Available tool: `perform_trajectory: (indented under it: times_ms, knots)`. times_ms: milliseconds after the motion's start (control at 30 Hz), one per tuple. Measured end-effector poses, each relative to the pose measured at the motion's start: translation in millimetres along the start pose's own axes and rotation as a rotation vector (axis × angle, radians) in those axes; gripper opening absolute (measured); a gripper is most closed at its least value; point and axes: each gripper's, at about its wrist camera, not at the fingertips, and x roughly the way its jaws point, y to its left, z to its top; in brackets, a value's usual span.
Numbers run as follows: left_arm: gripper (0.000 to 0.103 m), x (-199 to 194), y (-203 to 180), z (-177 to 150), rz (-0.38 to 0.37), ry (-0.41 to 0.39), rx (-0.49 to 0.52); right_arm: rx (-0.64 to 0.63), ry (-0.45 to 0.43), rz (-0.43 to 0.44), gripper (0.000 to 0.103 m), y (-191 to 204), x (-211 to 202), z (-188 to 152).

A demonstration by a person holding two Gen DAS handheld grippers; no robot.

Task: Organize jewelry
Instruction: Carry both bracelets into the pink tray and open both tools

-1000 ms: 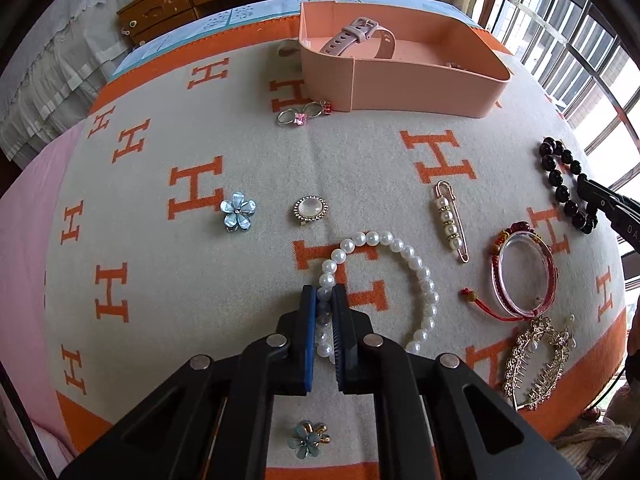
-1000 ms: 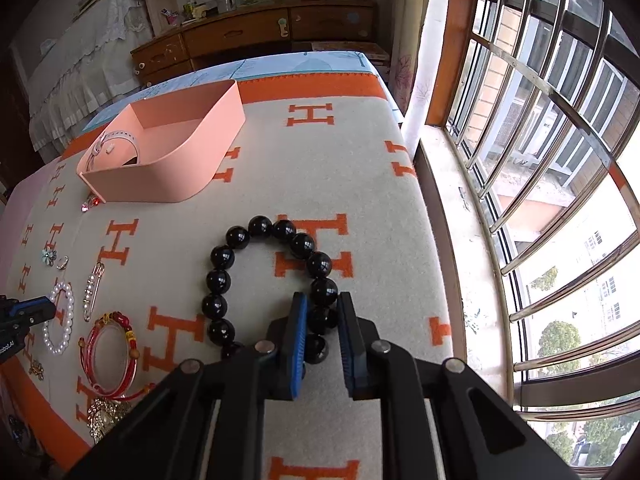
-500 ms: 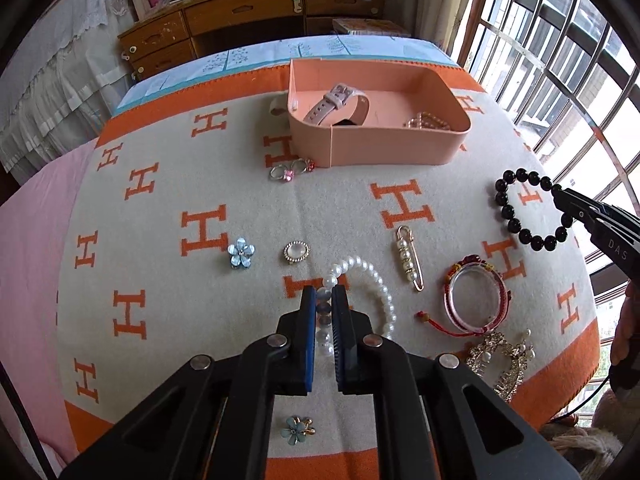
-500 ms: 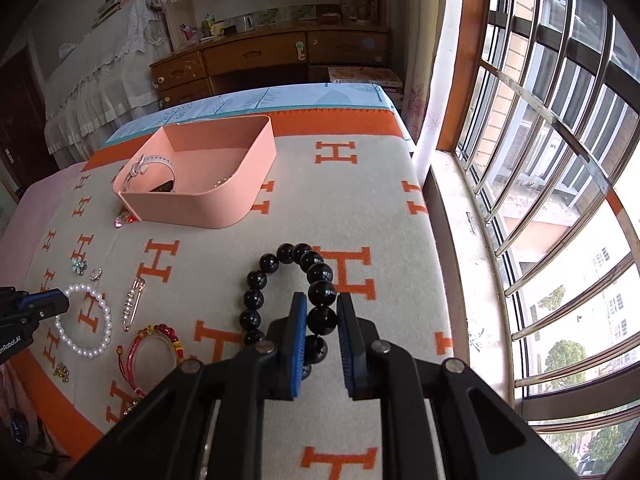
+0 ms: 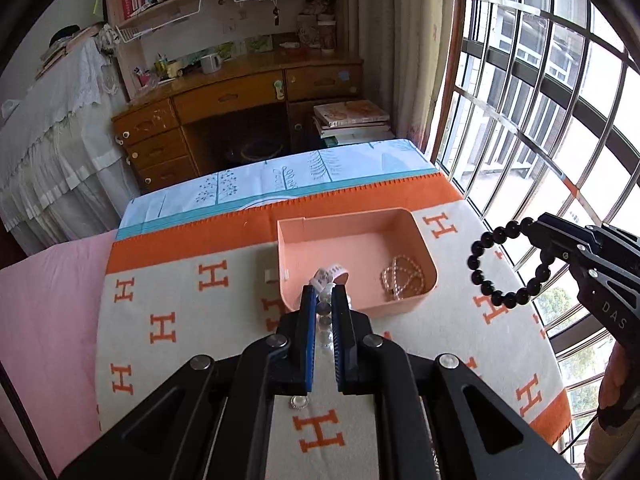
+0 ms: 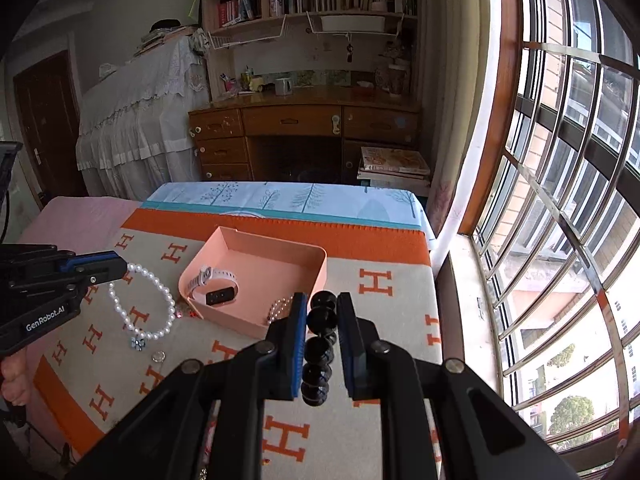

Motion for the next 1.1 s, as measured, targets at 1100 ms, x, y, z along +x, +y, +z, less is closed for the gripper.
perform_trajectory:
  times_ms: [1100]
  knots:
    - [0.038,194,22,28,-0.047,0.145,0.045,0.091,0.255,0.162,0.017,28,149,40]
